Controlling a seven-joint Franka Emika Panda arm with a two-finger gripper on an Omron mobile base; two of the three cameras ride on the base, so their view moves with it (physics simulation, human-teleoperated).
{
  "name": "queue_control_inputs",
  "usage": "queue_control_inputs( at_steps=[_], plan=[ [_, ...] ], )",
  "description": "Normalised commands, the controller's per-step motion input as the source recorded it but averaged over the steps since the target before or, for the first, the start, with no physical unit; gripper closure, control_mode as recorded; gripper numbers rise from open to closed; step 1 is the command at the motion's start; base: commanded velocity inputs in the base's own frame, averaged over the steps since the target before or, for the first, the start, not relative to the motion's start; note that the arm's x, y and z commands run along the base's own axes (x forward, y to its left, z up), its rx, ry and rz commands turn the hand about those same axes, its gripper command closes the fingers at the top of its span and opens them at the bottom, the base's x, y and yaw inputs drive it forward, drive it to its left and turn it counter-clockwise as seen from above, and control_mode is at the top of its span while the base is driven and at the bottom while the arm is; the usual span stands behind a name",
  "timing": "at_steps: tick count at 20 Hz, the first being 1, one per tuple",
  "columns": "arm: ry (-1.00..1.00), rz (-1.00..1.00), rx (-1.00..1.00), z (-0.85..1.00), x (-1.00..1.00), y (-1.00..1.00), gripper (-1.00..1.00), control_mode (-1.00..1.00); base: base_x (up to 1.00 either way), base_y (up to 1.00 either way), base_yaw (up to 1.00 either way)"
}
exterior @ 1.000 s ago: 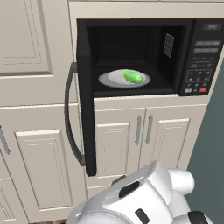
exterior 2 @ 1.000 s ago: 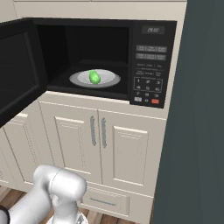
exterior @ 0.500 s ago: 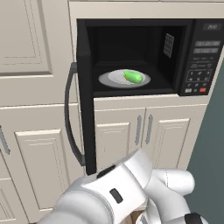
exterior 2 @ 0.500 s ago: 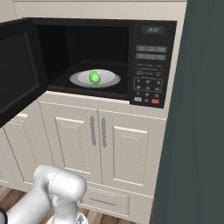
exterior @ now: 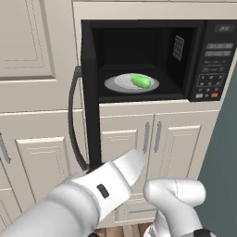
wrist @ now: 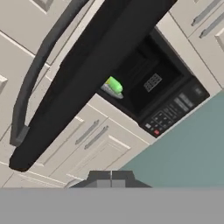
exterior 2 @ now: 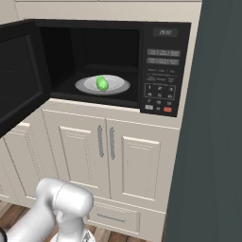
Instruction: Pick the corn from the counter and place it in the microwave. Then turn on the microwave.
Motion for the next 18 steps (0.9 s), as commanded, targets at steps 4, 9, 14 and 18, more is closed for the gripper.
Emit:
queue_control_inputs(
  at_steps=[4,9,14,18],
  plan=[
    [-0.08,-0.03,-0.05,-0.05,0.19,0.26,1.0,-1.0,0.0,0.0,0.0],
    [-0.05,-0.03,-0.03,-0.05,0.21,0.21,1.0,-1.0,0.0,0.0,0.0],
    [-0.04,-0.03,-0.02,-0.06,0.25,0.16,1.0,-1.0,0.0,0.0,0.0],
    [-0.04,-0.03,-0.02,-0.1,0.25,0.2,1.0,-1.0,0.0,0.0,0.0]
  ],
)
